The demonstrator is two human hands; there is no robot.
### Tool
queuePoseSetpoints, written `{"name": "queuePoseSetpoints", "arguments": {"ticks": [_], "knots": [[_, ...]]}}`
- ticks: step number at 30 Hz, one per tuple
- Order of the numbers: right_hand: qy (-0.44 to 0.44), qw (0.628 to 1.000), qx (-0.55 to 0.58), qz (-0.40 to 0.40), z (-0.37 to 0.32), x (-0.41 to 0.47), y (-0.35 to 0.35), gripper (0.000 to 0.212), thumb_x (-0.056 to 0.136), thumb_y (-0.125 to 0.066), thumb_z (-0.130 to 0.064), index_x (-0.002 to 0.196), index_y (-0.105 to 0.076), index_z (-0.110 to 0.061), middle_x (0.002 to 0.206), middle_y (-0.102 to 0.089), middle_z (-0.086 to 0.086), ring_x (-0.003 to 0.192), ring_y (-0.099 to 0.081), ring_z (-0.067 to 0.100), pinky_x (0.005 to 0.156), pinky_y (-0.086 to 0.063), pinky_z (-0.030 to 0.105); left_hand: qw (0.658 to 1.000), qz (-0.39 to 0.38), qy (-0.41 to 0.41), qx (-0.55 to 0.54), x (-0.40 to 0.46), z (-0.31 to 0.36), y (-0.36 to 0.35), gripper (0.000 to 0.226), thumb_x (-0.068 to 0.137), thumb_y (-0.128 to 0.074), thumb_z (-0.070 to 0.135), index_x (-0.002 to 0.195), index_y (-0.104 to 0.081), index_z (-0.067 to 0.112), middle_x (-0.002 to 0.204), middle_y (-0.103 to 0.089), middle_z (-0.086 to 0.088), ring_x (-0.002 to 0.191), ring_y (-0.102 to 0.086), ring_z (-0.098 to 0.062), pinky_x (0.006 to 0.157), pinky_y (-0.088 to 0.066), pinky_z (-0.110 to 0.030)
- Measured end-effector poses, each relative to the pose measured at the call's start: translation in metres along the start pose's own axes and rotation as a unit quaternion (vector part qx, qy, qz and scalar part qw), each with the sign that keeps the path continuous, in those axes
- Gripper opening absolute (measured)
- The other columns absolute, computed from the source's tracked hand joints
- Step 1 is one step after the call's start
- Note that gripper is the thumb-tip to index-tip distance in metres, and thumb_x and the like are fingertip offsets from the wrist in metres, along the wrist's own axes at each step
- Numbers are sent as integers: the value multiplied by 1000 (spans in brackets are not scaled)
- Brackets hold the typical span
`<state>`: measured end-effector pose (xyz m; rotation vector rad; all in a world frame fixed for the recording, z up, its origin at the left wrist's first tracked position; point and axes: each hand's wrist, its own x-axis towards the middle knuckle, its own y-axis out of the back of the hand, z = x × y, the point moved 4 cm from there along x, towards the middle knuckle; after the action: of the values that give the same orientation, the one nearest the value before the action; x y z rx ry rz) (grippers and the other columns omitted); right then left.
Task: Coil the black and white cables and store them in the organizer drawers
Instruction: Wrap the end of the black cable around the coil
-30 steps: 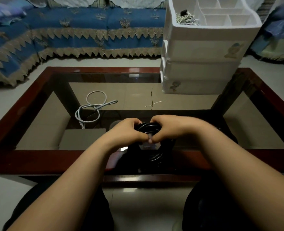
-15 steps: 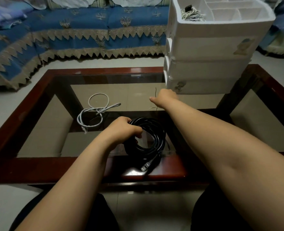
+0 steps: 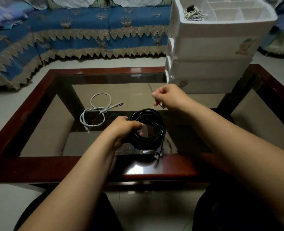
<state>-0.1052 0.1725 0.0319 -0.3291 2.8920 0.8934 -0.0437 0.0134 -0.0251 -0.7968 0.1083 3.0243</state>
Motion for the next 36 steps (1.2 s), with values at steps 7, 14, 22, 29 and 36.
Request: {"name": "queuePoseSetpoints", "arguments": {"ticks": [7,14,22,29,36], "knots": [[42,983,-174,37,11,-67,-17,13,92,-57,-34,94,-63,-22,83,-65,-6,80,-61,15,72,-51,34,993,-94,10,-64,-18,3,-21,26,89,-65,27,93,-63,1,59,-57,-3,46,-58,-12,47,-49,-20],[72,964,-252,33,4,-78,-26,14,91,-56,-42,95,-63,-31,91,-67,-6,87,-61,16,69,-48,31,996,-67,-57,-3,-22,7,-28,37,97,-50,38,82,-62,6,54,-60,1,45,-57,-8,47,-46,-19],[123,965,-231,-16,-1,-78,-2,66,65,-77,-54,117,-44,-29,114,-49,-8,105,-49,11,84,-44,31,955,-210,-161,137,-31,20,-26,26,93,-59,33,82,-62,9,62,-58,3,54,-53,-7,52,-42,-19],[82,964,-157,-199,9,-74,-12,58,75,-77,-24,126,-50,-19,116,-63,-3,103,-60,11,94,-50,35,929,-201,-185,249,-30,12,-32,48,80,-63,55,112,-62,20,98,-71,-2,88,-68,-14,84,-53,-38],[154,938,-299,-89,7,-75,-18,37,85,-63,-35,118,-56,-19,105,-67,3,93,-62,21,77,-52,39,930,-113,-165,310,-29,13,-28,48,80,-55,65,99,-49,21,89,-71,-5,84,-70,-20,83,-55,-46]]}}
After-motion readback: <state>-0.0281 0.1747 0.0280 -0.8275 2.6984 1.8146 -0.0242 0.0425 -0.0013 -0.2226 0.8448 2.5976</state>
